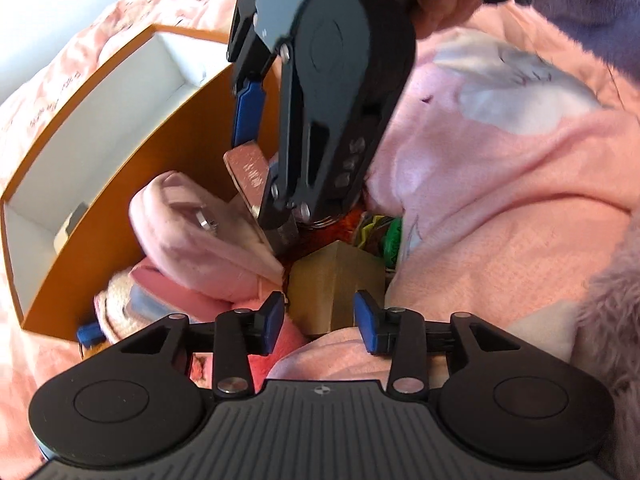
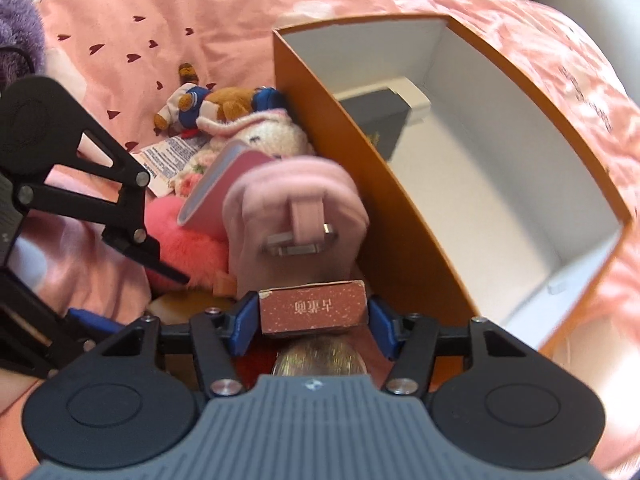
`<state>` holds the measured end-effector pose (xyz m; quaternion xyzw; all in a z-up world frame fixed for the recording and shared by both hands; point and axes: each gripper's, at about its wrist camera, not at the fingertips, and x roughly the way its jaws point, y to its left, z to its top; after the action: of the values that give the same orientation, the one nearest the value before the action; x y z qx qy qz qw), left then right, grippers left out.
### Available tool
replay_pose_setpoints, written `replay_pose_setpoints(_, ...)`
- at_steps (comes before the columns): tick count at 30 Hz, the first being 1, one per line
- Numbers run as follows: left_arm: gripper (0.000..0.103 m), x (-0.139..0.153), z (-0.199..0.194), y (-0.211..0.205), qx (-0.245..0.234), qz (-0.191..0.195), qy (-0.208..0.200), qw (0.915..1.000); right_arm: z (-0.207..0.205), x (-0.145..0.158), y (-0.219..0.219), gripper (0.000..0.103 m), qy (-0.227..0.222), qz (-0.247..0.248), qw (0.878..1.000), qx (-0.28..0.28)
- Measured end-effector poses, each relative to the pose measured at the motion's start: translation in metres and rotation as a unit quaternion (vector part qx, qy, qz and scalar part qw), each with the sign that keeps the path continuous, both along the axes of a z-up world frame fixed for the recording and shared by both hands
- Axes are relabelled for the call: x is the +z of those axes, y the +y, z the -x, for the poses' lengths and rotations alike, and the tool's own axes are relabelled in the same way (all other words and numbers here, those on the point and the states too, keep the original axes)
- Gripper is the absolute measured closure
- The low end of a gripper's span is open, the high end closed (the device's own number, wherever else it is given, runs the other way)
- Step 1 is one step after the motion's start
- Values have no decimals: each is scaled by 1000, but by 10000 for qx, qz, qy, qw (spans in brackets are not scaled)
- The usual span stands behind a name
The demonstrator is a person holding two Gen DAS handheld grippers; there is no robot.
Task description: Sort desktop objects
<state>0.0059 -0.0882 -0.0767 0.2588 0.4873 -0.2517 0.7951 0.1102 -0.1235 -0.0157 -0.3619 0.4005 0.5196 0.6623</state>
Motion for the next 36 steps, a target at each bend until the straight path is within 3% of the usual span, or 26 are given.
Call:
replay_pose_setpoints(5, 59, -7, 9, -24, -483, -556, -169, 9971, -5, -6, -22, 43, 152, 17, 9983, -557)
replay_pose_setpoints(14, 61, -23, 7, -53, -949, -1387, -53, 9858, -8, -13, -33, 42, 312, -217, 9954, -875)
replay_pose_setpoints(22, 54, -28, -11, -49, -543, -1322, 160, 9896, -11, -16, -38, 42, 394, -155, 9942, -992)
replay_pose_setpoints(26, 50, -17, -5, -41, -279, -1348, -441, 9895, -13, -17, -48, 41, 542, -168, 9914, -1182)
replay_pose_setpoints(29, 49, -14, -7, -42, -69, -1341, -684, 9886, -23, -19, -58, 36, 1022, -379, 9792, -1712)
replay_pose_setpoints(33, 49, -18, -16, -42, 35, -1402, -858, 9864, -40, -22, -79, 35, 1707, -721, 9447, -2706)
replay_pose_setpoints(36, 49, -18, -17, -42, 50, -1457, -930, 9849, -39, -16, -92, 40, 1776, -965, 9271, -3156)
